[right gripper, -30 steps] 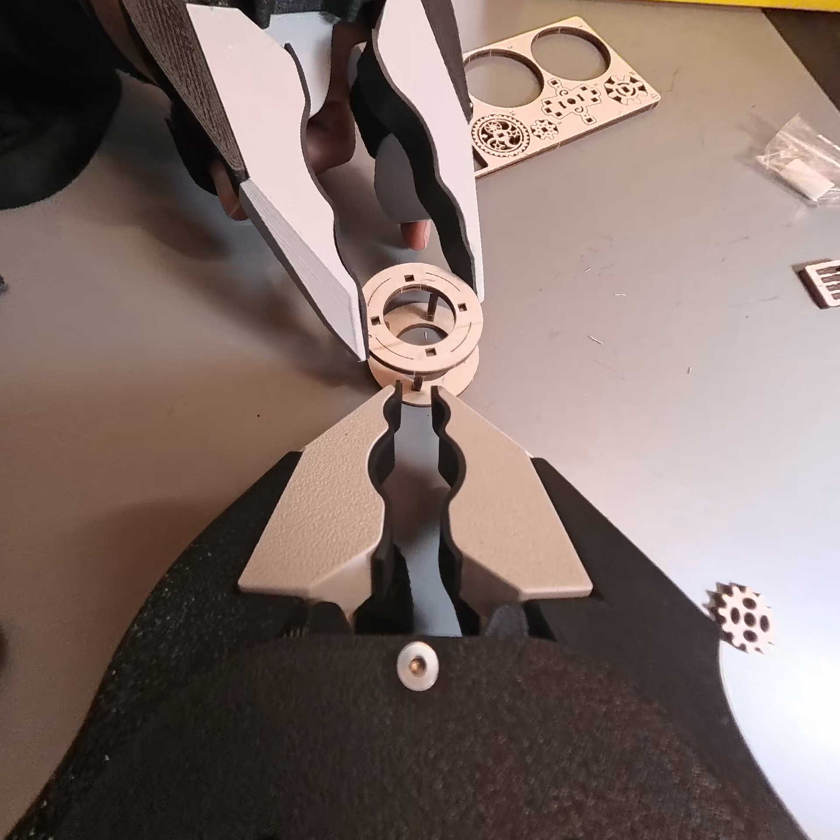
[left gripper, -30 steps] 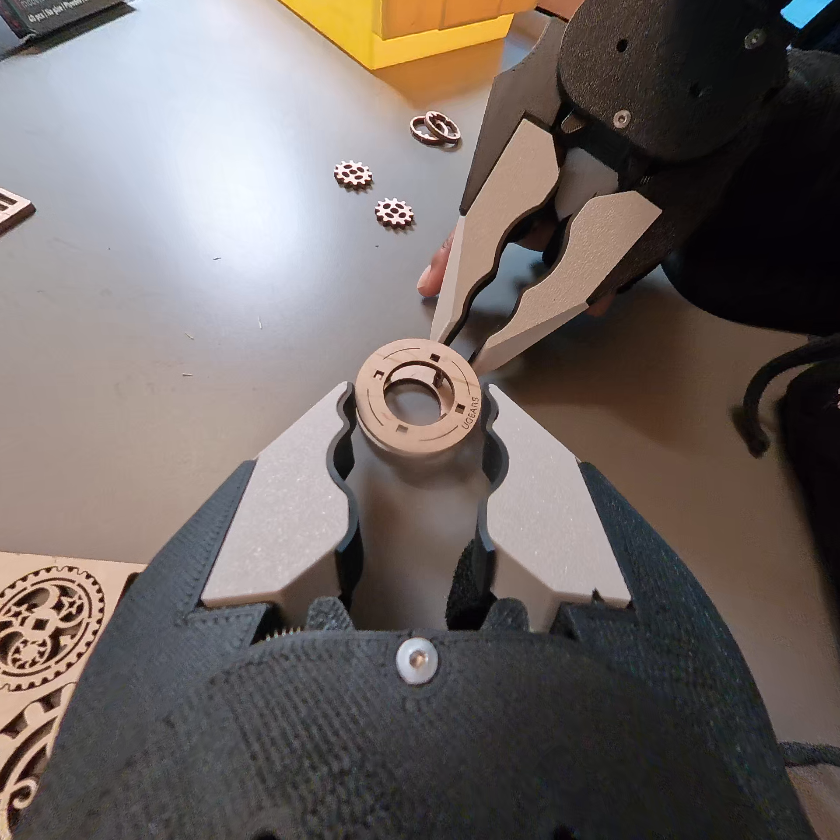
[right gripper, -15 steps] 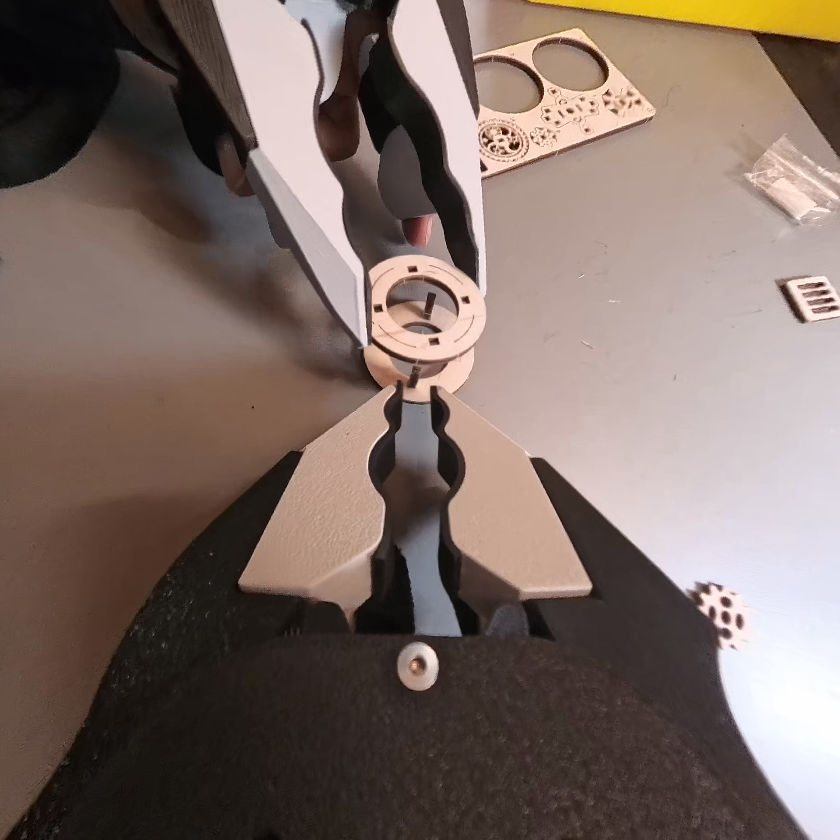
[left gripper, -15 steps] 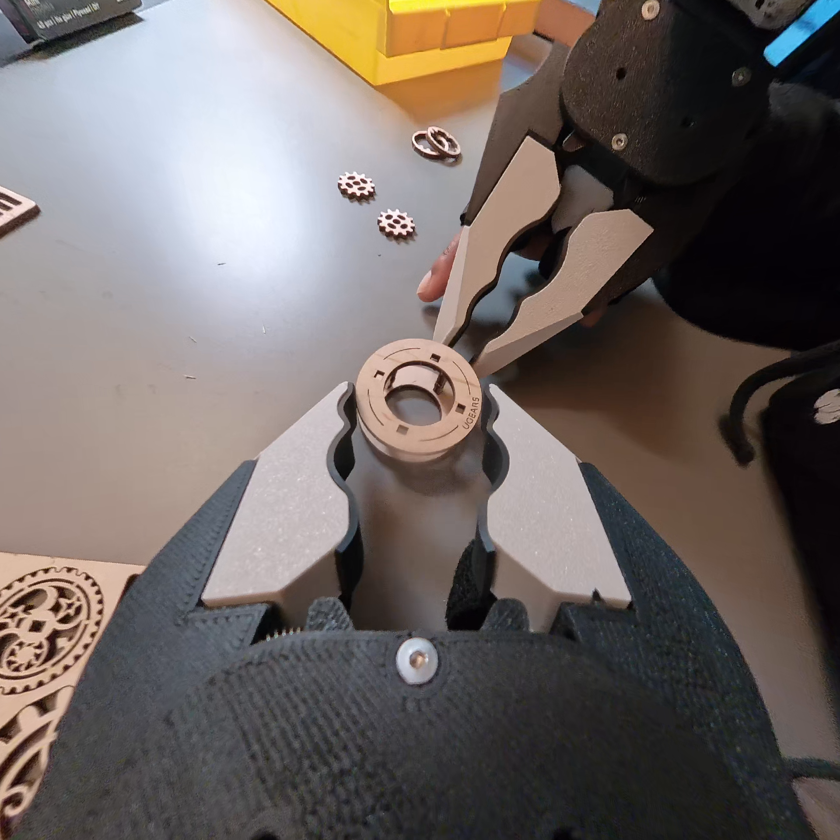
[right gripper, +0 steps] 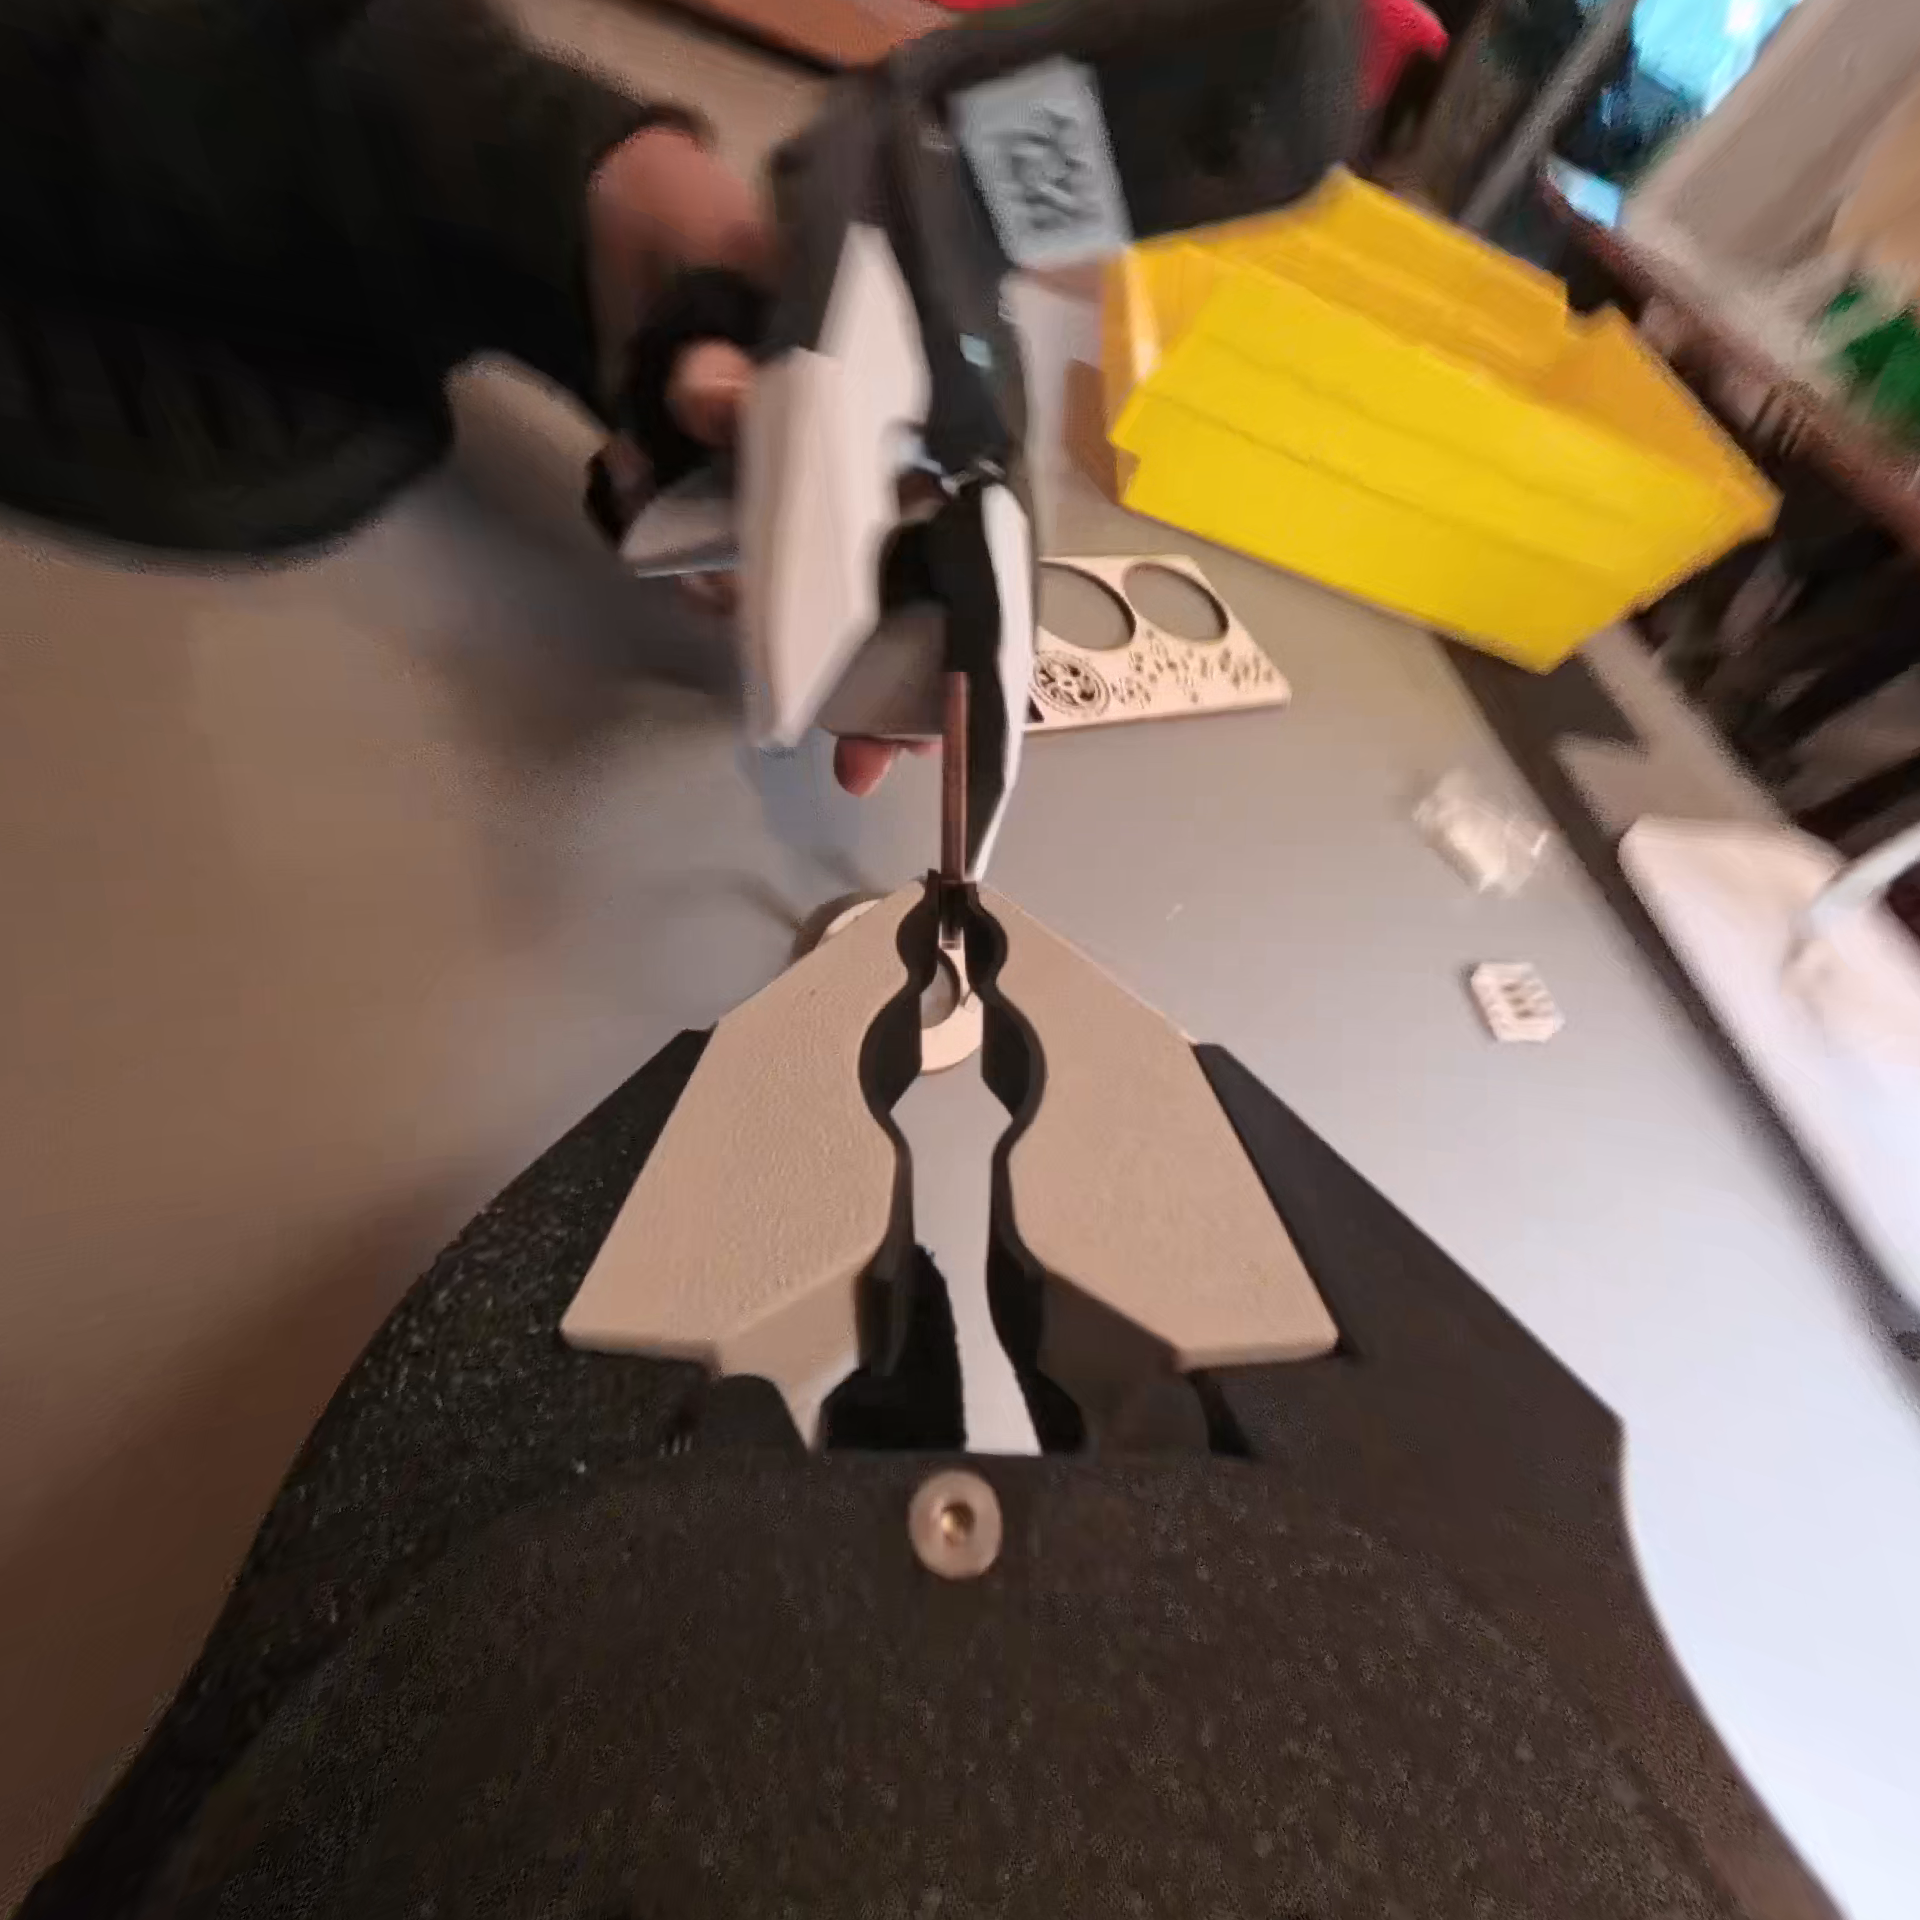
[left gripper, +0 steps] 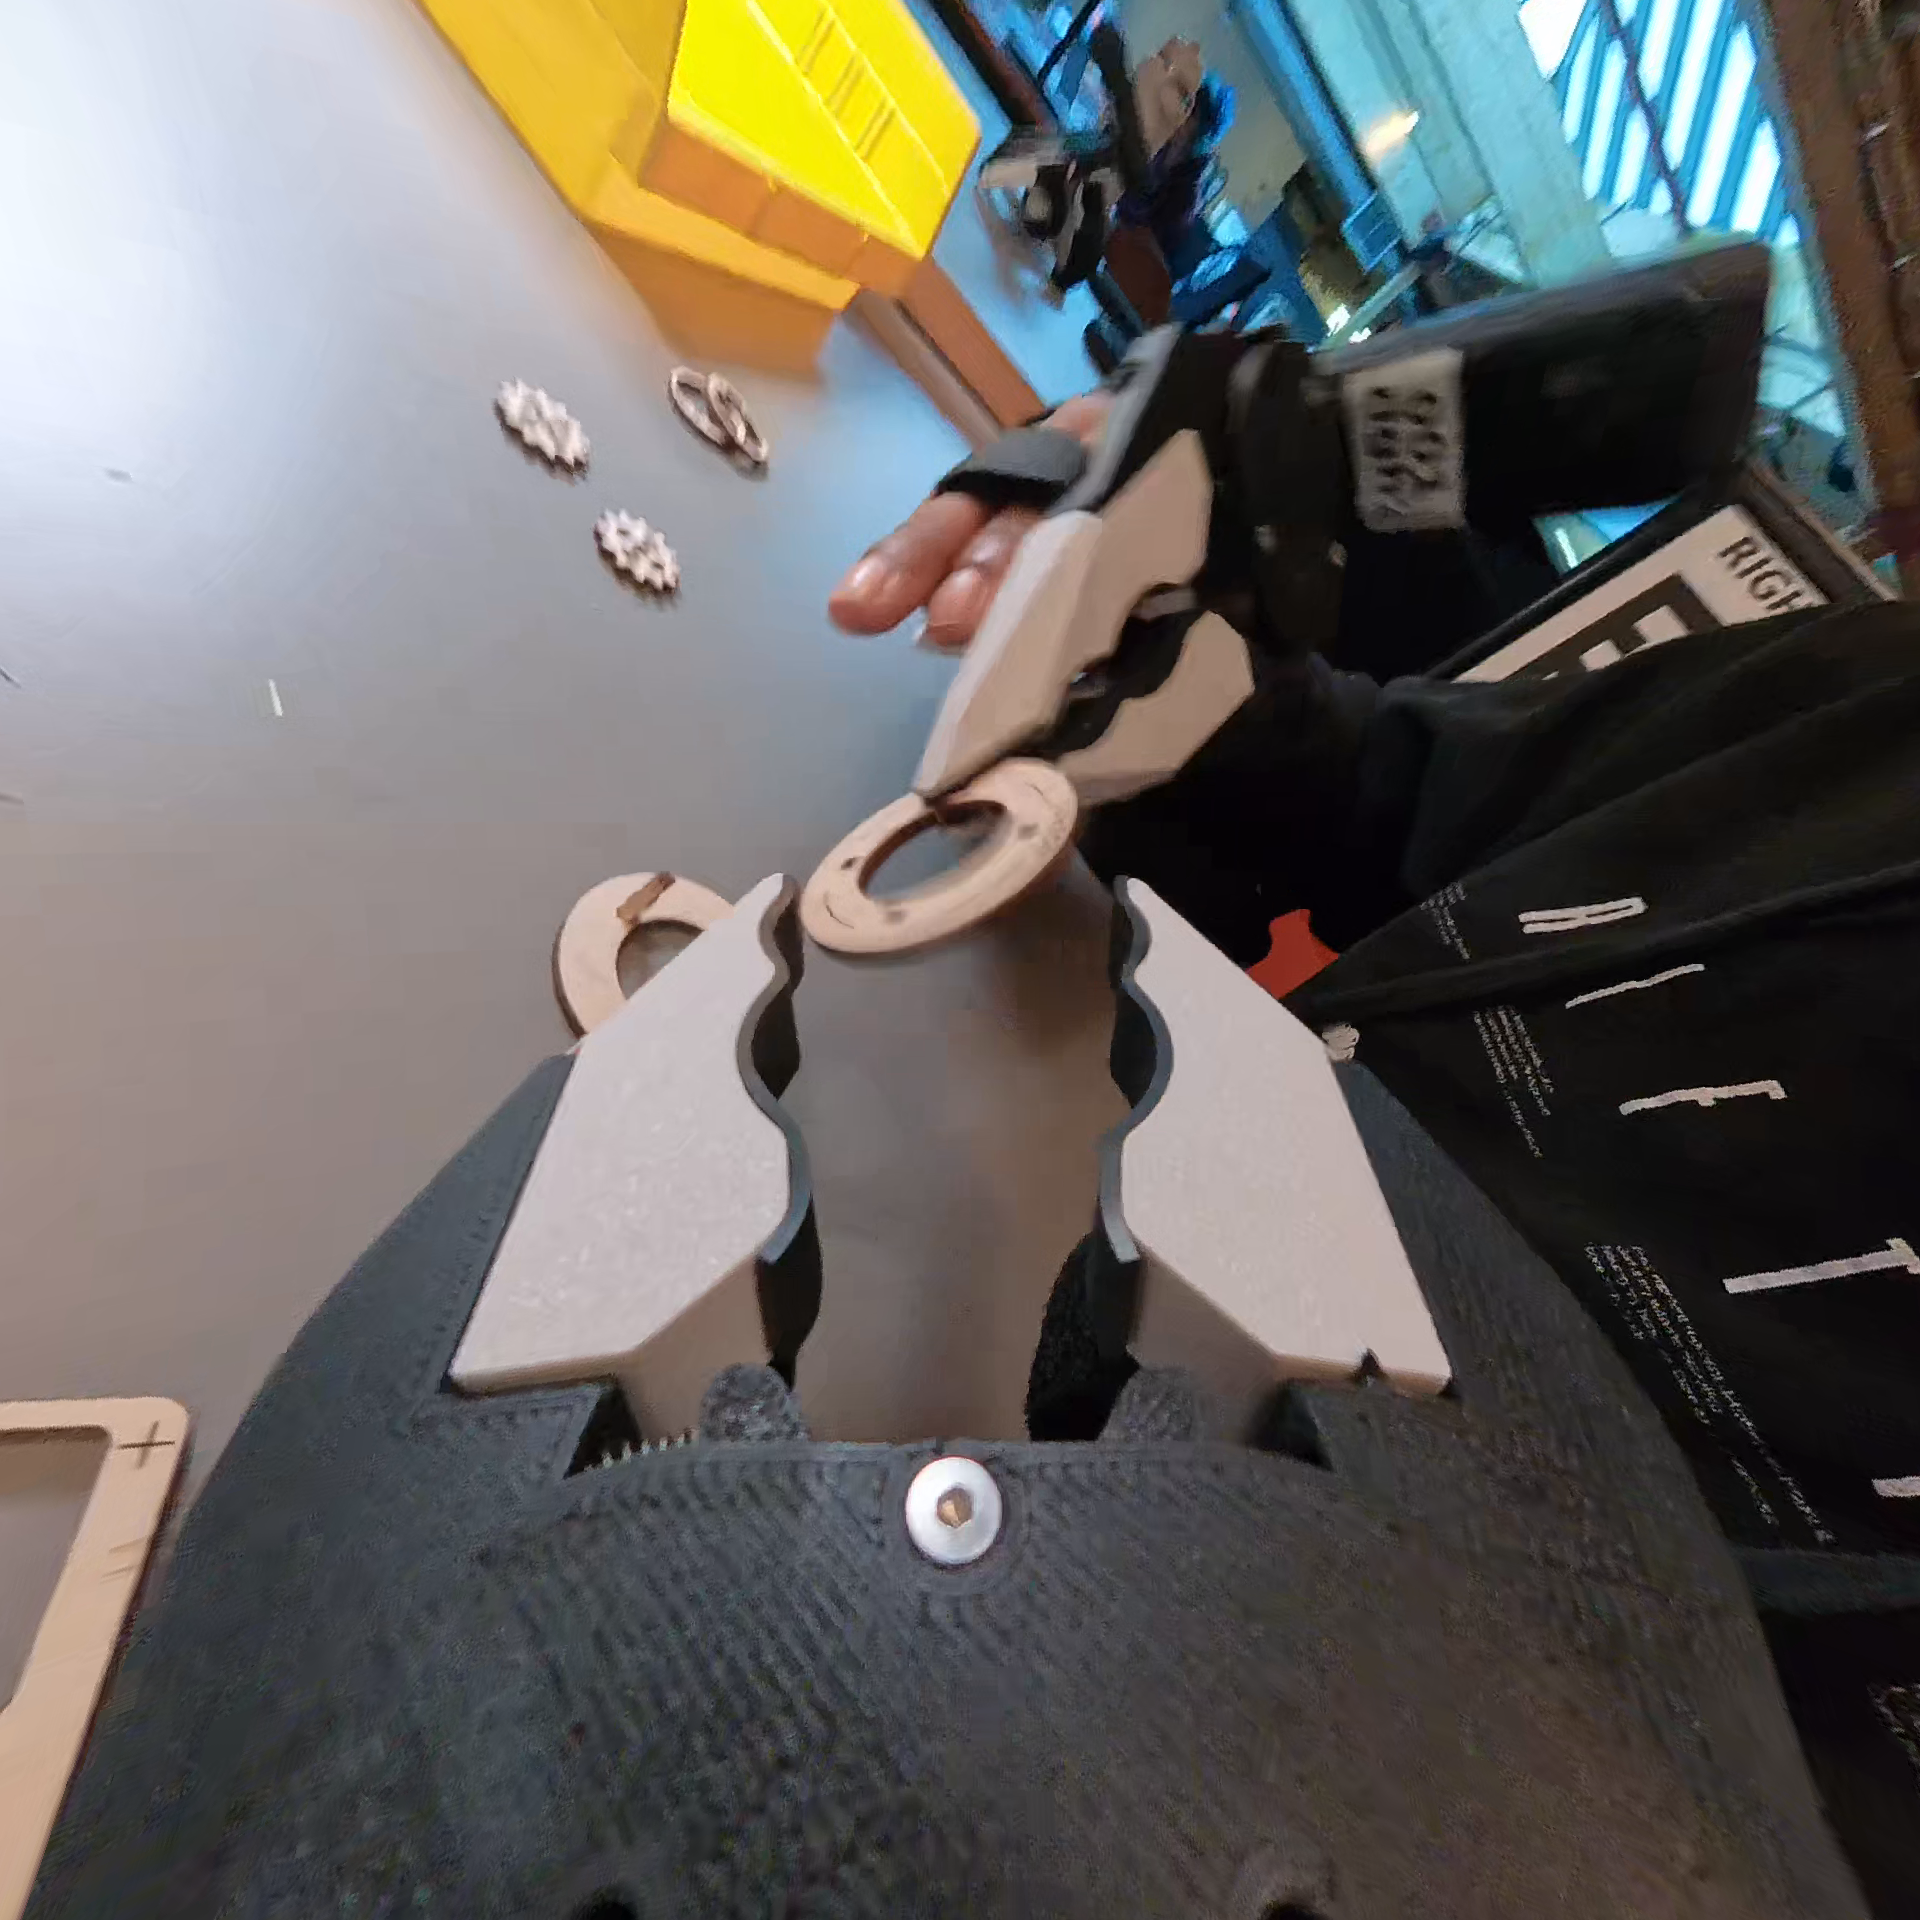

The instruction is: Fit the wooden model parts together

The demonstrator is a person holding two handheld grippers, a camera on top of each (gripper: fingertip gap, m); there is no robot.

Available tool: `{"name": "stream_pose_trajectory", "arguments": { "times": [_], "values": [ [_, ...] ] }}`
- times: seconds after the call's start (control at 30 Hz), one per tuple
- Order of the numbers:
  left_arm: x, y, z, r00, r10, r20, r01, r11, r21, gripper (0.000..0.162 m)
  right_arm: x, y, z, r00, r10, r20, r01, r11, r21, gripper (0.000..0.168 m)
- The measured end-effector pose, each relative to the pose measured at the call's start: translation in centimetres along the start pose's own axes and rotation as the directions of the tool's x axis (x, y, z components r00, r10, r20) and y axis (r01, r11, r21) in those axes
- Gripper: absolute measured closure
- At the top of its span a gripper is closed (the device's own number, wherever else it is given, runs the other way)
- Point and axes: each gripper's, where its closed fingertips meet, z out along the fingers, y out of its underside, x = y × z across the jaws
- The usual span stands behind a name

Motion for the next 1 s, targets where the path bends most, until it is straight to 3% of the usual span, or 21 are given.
{"name": "stream_pose_trajectory", "arguments": {
  "times": [0.07,0.17,0.23,0.27,0.4,0.53,0.77,0.87,0.93,1.0],
  "values": [
    [0.3,-1.2,-1.1,0.998,0.065,0.014,-0.065,0.995,0.07,0.093,0.7,0.4,-0.6,0.939,0.331,0.093,-0.333,0.943,0.006,0.168],
    [-0.2,-2.4,-2.5,0.957,0.244,0.154,-0.261,0.96,0.102,0.095,2.0,-0.7,-1.4,0.632,0.73,0.261,-0.765,0.642,0.058,0.167],
    [-0.2,-2.8,-2.7,0.896,0.37,0.246,-0.4,0.913,0.084,0.096,1.9,-1.8,-1.9,0.387,0.816,0.428,-0.909,0.415,0.03,0.168],
    [-0.2,-2.9,-2.6,0.857,0.427,0.287,-0.463,0.884,0.067,0.096,1.7,-2.0,-1.8,0.308,0.824,0.475,-0.939,0.344,0.01,0.168],
    [0.7,-3.0,-1.8,0.658,0.65,0.379,-0.697,0.717,-0.022,0.094,0.3,-2.0,-1.3,0.126,0.817,0.562,-0.975,0.208,-0.084,0.167],
    [1.1,-2.4,-1.1,0.493,0.776,0.394,-0.808,0.576,-0.123,0.089,-0.6,-2.2,-1.2,0.062,0.802,0.595,-0.972,0.185,-0.147,0.168],
    [0.9,-1.7,-0.6,0.466,0.803,0.371,-0.822,0.548,-0.153,0.108,-1.1,-2.0,-1.0,0.053,0.803,0.593,-0.965,0.195,-0.178,0.167],
    [0.4,-1.7,-0.5,0.496,0.782,0.377,-0.804,0.578,-0.14,0.108,-0.8,-1.8,-0.9,0.147,0.808,0.57,-0.957,0.262,-0.124,0.164],
    [-0.1,-1.7,-0.5,0.536,0.751,0.385,-0.777,0.618,-0.124,0.108,-0.4,-1.8,-1.2,0.238,0.795,0.558,-0.94,0.332,-0.073,0.145],
    [-0.6,-1.7,-0.6,0.589,0.711,0.385,-0.741,0.665,-0.094,0.108,-0.1,-1.7,-1.6,0.385,0.76,0.523,-0.889,0.458,-0.012,0.132]
  ]
}}
